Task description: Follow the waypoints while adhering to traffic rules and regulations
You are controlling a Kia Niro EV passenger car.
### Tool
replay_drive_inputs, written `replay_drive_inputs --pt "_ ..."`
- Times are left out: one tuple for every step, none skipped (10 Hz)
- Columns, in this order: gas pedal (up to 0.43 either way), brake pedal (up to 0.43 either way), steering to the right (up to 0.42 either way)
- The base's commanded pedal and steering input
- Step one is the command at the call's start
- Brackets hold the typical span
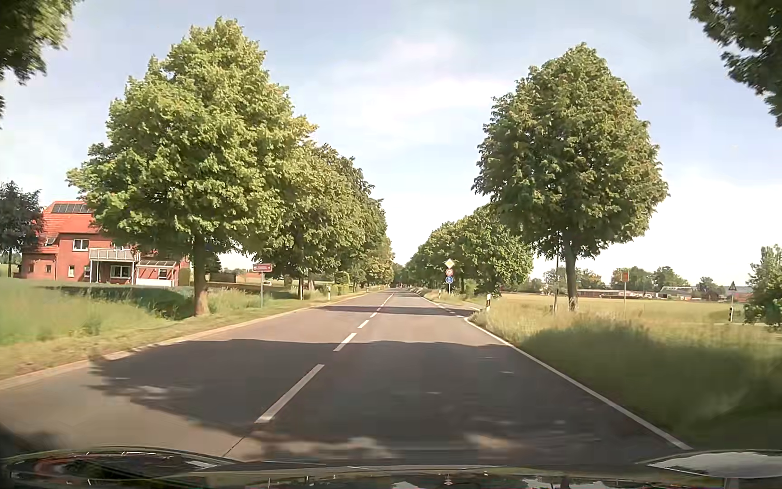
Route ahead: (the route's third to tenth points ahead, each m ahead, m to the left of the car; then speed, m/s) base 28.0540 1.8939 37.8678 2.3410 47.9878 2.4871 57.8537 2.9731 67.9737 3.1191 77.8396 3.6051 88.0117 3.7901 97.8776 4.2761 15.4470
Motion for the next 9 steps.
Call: replay_drive_inputs --pt "0.220 0.000 -0.001" --pt "0.220 0.000 -0.001" --pt "0.220 0.000 0.000" --pt "0.220 0.000 0.000" --pt "0.220 0.000 -0.001" --pt "0.220 0.000 -0.001" --pt "0.220 0.000 -0.001" --pt "0.220 0.000 -0.001" --pt "0.220 0.000 -0.001"
